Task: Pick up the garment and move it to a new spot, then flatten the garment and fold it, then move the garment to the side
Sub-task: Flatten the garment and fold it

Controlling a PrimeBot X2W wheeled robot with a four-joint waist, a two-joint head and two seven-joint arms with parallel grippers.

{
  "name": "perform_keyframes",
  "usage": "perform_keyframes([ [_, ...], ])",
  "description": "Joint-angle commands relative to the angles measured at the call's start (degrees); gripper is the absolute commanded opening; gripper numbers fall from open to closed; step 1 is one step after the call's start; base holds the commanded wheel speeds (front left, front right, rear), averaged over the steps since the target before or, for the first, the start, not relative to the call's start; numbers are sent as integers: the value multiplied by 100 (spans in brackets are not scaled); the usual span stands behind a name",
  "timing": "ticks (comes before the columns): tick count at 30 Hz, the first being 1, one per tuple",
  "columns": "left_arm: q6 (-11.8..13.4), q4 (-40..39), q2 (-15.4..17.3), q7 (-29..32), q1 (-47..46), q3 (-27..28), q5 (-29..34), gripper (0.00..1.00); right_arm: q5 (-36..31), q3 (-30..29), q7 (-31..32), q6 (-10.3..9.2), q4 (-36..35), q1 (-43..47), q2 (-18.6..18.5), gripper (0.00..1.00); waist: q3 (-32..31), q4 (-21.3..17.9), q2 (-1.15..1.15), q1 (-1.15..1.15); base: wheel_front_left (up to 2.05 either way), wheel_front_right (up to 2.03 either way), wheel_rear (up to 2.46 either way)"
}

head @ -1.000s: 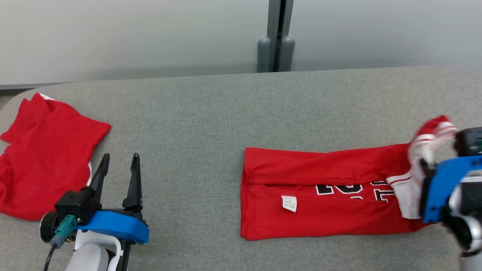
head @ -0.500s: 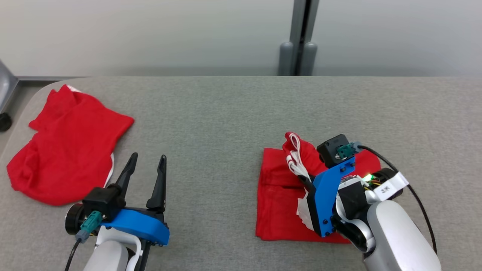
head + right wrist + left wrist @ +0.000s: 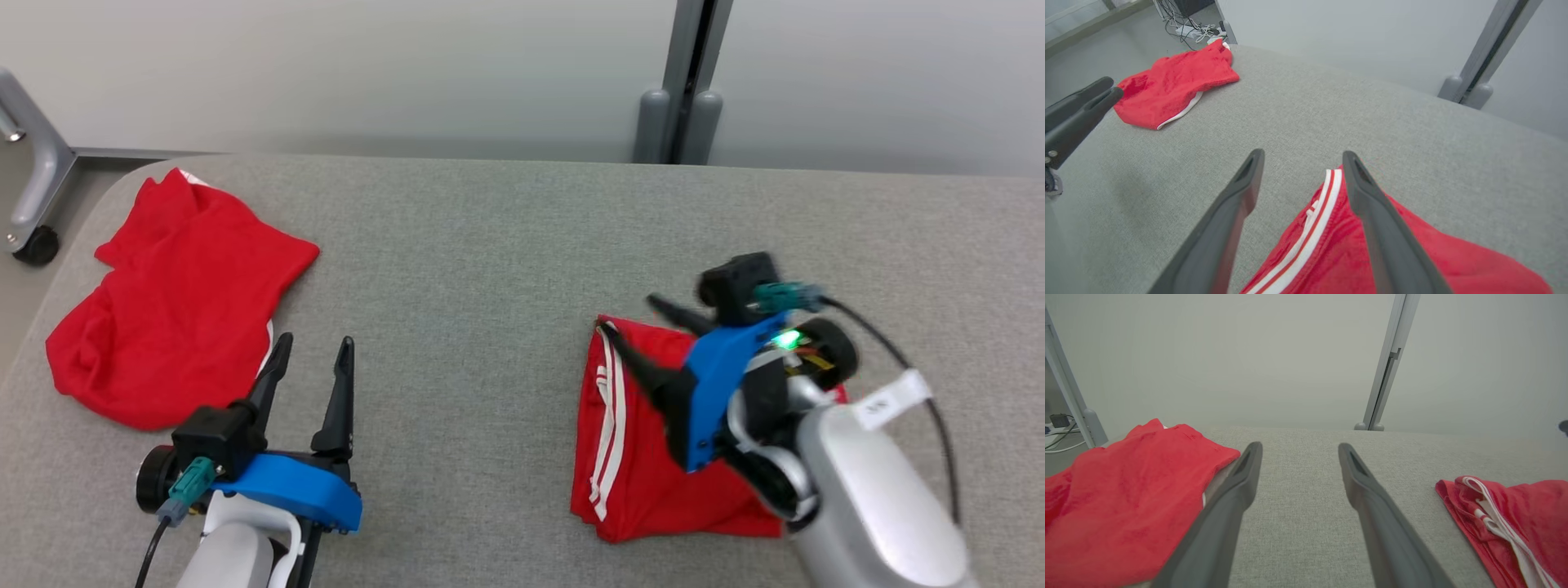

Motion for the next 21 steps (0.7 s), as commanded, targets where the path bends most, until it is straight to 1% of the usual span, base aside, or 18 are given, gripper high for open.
perform_keyframes([
  [1,29,-12,19,-25,83,17,-24,100,-61,-111,-80,1,-105,86,-163,100,-62,-74,0,0,0,0,0],
  [6,79,-129,64,-24,250,158,-12,100,-368,-754,-596,1,-783,661,-653,100,-216,-236,0,0,0,0,0],
  [9,103,-187,68,-25,353,241,3,100,-551,-1207,-1100,2,-996,1193,-882,100,-298,-329,0,0,0,0,0],
  [11,117,-225,80,-24,429,306,8,100,-624,-1547,-1480,1,-1011,1546,-884,100,-347,-407,0,0,0,0,0],
  [13,124,-258,97,-24,505,352,23,100,-676,-1665,-1842,2,-992,1825,-936,100,-387,-481,0,0,0,0,0],
  [16,148,-324,121,-25,647,437,53,100,-722,-1856,-2316,2,-873,2110,-833,100,-452,-622,0,0,0,0,0],
  [21,173,-372,115,-24,881,515,51,100,-658,-1990,-2693,1,-540,2321,-697,100,-548,-766,0,0,0,0,0],
])
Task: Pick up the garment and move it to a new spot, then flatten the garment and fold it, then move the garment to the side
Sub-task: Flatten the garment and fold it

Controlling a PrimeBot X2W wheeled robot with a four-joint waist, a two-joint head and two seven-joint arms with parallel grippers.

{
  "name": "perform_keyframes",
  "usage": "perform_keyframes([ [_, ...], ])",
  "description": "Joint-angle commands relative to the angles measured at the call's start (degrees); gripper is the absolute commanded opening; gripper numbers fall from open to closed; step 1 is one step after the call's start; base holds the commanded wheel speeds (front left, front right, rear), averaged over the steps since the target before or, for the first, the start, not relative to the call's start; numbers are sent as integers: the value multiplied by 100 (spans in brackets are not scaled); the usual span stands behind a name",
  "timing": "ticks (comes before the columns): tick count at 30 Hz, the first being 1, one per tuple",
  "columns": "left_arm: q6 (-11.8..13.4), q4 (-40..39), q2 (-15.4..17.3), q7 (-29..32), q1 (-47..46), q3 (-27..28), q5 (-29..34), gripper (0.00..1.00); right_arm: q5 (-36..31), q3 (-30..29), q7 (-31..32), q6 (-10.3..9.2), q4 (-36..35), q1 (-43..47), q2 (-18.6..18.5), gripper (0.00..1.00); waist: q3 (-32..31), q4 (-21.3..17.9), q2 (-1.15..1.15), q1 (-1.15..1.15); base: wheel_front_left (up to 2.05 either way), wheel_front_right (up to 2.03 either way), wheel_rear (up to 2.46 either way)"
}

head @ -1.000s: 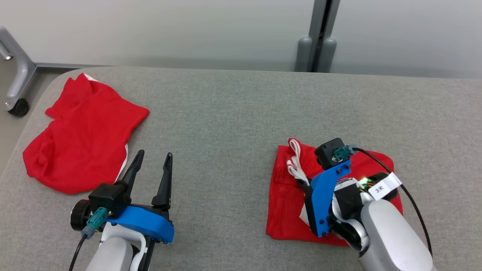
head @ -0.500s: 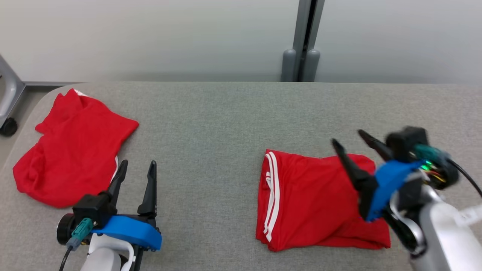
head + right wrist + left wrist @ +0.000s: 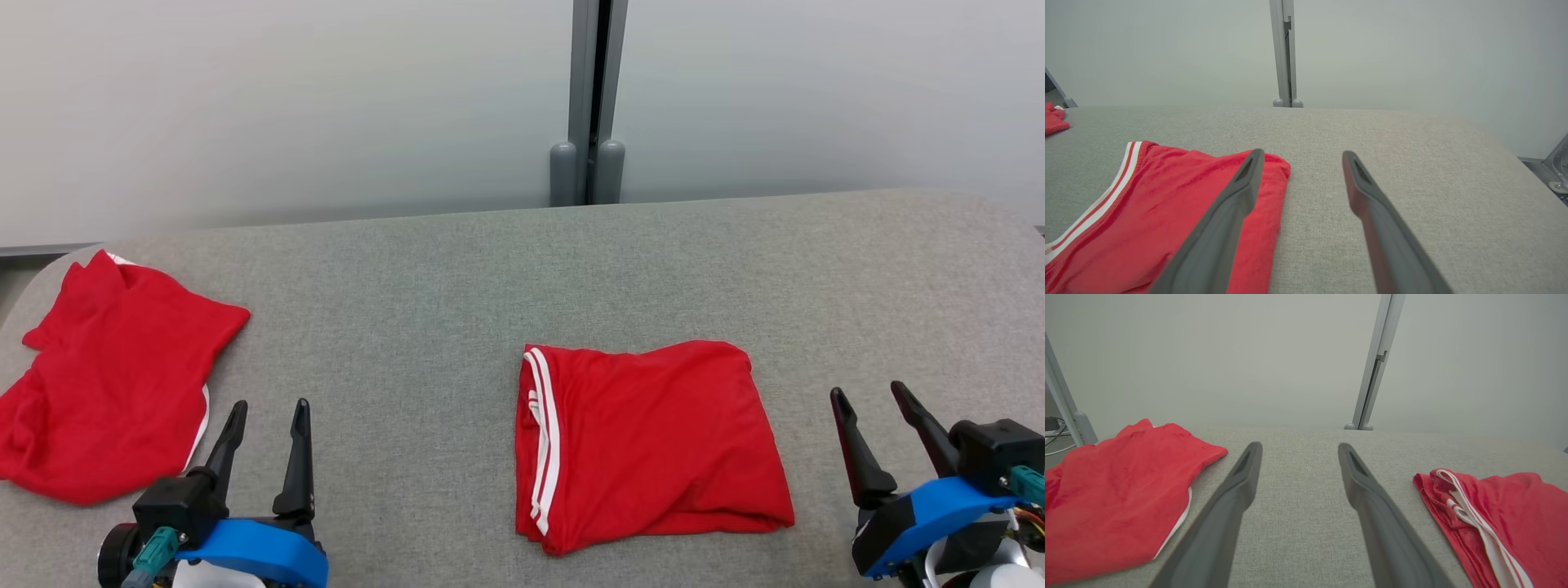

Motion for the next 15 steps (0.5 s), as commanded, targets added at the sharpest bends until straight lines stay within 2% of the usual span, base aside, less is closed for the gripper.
perform_keyframes([
  [1,15,-18,16,-25,28,19,8,100,46,-40,-74,1,52,54,0,100,-34,-32,0,0,0,0,0],
  [9,16,7,-30,-24,145,1,34,100,176,5,-341,1,350,-81,17,100,-88,-42,0,0,0,0,0],
  [15,28,23,-14,-25,97,-19,53,100,175,15,-312,1,418,-145,75,100,-77,-48,0,0,0,0,0],
])
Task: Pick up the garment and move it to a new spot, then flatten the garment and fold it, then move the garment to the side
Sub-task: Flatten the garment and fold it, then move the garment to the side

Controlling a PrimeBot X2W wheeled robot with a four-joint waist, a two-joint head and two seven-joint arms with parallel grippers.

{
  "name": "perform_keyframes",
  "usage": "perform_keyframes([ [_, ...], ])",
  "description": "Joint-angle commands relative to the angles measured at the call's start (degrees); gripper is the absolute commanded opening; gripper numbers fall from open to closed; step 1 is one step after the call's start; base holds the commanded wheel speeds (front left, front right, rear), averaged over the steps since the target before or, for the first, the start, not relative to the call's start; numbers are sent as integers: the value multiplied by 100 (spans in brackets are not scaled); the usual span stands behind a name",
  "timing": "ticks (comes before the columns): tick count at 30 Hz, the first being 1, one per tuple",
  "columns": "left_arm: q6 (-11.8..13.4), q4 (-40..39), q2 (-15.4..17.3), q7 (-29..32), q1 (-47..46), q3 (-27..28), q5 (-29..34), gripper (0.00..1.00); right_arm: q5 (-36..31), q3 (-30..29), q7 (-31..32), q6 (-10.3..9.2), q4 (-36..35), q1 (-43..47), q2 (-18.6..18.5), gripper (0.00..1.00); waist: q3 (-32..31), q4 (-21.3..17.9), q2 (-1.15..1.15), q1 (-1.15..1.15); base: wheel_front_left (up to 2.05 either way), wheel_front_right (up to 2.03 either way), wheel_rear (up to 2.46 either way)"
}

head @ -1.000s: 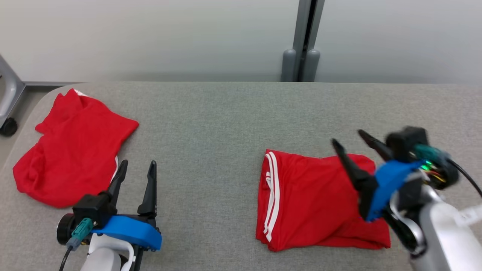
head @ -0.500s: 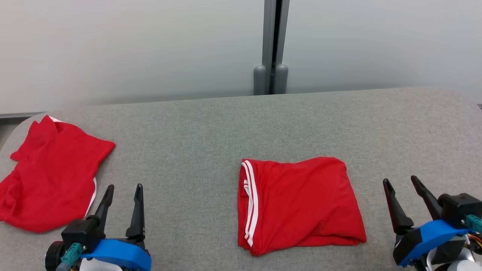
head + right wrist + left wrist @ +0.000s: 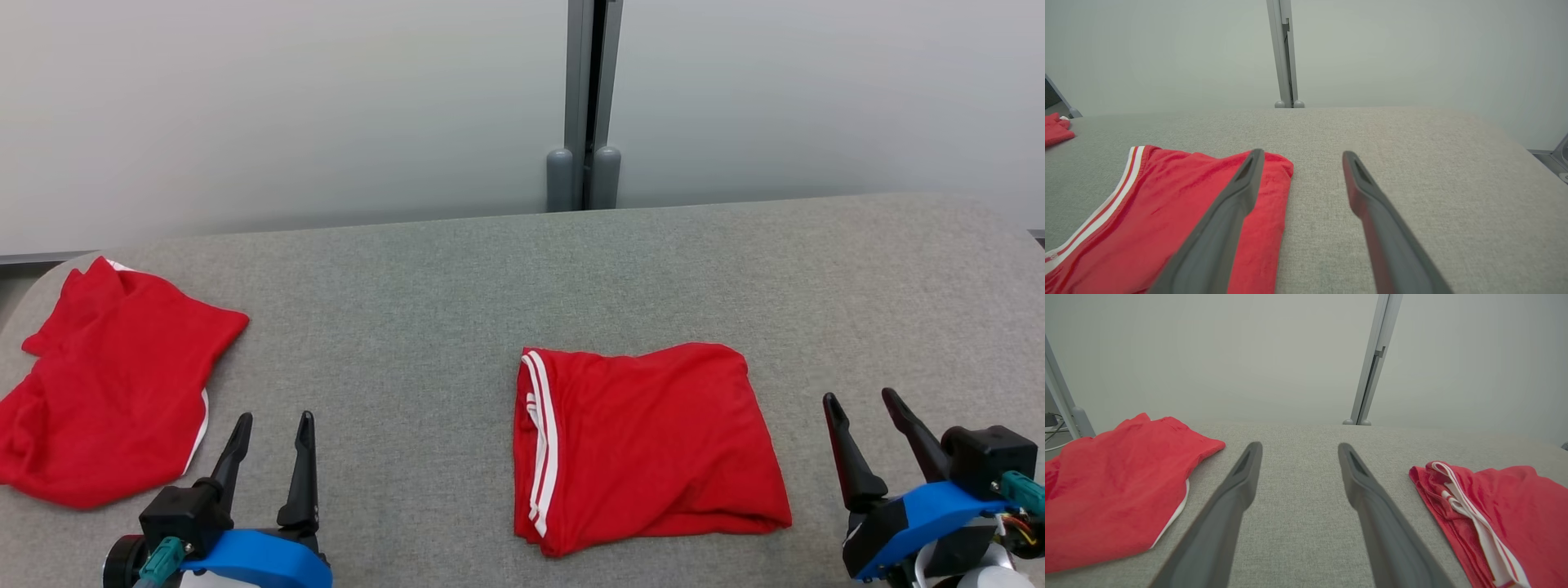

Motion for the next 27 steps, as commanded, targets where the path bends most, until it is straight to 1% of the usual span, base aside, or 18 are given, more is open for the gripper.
perform_keyframes([
  [1,18,10,25,-25,-45,-6,37,100,14,-8,50,1,49,-64,4,100,2,-3,0,0,0,0,0],
  [6,19,28,48,-24,-41,-16,15,100,47,-16,196,1,51,-20,54,100,-7,14,0,0,0,0,0],
  [8,25,24,59,-24,-58,-10,1,100,92,43,399,1,63,-60,80,100,25,21,0,0,0,0,0],
  [10,35,-8,74,-23,-102,-2,-11,100,169,46,658,1,-2,-287,141,100,110,16,0,0,0,0,0],
  [11,37,-24,80,-20,-133,-5,-9,100,177,85,860,3,-7,-376,159,100,155,20,0,0,0,0,0],
  [15,41,-80,102,5,-302,-33,17,100,265,-62,1948,1,95,-931,304,100,392,103,0,0,0,0,0],
  [21,-9,-126,100,15,-625,-137,58,100,-23,-359,3667,1,551,-1524,493,100,739,338,0,0,0,0,0],
  [23,-24,-102,74,10,-710,-179,50,100,-229,-462,4031,2,674,-1657,543,100,826,415,0,0,0,0,0],
  [27,-33,-58,37,-3,-818,-227,83,100,-485,-614,4407,1,880,-1766,634,100,976,503,0,0,0,0,0],
])
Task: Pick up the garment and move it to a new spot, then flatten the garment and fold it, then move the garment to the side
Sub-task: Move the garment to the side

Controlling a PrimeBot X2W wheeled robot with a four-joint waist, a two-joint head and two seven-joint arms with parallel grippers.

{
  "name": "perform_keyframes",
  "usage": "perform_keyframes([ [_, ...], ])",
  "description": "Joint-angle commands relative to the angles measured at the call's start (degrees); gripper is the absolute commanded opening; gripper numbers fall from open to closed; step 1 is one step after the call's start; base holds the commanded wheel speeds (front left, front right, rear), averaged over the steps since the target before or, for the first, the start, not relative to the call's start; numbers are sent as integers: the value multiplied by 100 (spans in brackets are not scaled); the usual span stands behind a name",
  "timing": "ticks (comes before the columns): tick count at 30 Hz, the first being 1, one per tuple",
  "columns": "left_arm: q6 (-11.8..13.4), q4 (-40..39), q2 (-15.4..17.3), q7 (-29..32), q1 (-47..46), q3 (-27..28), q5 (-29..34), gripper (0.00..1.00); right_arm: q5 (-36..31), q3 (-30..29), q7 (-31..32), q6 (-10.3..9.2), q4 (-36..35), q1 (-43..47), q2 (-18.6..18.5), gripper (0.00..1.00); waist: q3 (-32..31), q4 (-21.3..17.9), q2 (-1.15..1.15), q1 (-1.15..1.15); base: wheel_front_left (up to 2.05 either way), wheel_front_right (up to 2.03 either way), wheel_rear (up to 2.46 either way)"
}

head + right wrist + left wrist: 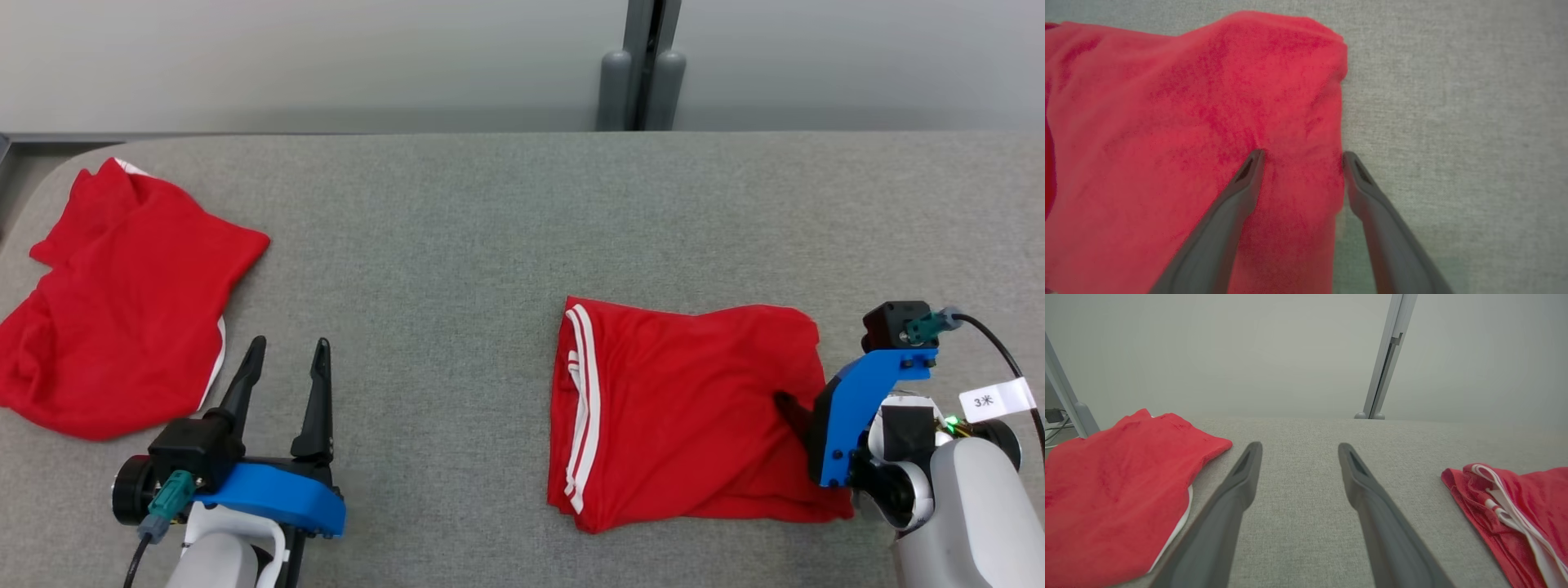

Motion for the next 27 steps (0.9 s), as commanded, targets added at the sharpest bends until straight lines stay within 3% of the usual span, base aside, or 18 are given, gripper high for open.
perform_keyframes([
  [1,-10,9,-26,-24,-110,-27,48,100,-102,-52,105,1,75,-48,40,100,115,83,0,-1,0,0,0],
  [4,-16,34,-56,-33,-145,-63,52,100,-71,-44,360,1,233,-1,63,100,184,96,0,-1,0,0,0],
  [6,-16,45,-73,-32,-151,-65,42,100,-50,129,514,3,263,51,85,79,227,75,0,-1,0,0,0],
  [7,-15,42,-77,-34,-163,-58,38,100,-24,263,442,9,184,32,103,14,252,57,0,-1,0,0,0],
  [8,-11,32,-76,-36,-177,-46,34,100,-27,424,420,10,117,-5,99,0,292,28,0,-1,0,0,0],
  [10,-1,19,-72,-39,-221,-35,36,100,2,780,328,8,-14,-95,-141,0,354,-35,0,-1,0,0,0],
  [13,19,-40,-26,-38,-268,22,42,100,66,1462,187,-3,-304,-402,-804,0,460,-239,0,-1,0,0,0],
  [14,19,-40,-26,-38,-268,22,42,100,66,1462,187,-3,-304,-402,-804,0,460,-239,0,-1,0,0,0],
  [15,41,-102,21,-39,-273,85,25,100,176,1974,110,-5,-506,-691,-1263,0,564,-462,0,-1,0,0,0],
  [18,60,-194,79,-41,-367,141,43,100,356,2649,-200,-1,-779,-1193,-1934,0,748,-808,0,-1,0,0,0],
  [19,60,-194,79,-41,-367,141,43,100,356,2649,-200,-1,-779,-1193,-1934,0,748,-808,0,-1,0,0,0],
  [23,61,-330,165,-42,-535,190,93,100,567,3281,-631,-1,-722,-1823,-2712,0,968,-1262,0,-1,0,0,0],
  [27,56,-503,251,-42,-721,179,157,100,807,3455,-958,-3,-332,-2301,-3181,0,1233,-1646,0,-1,0,0,0],
])
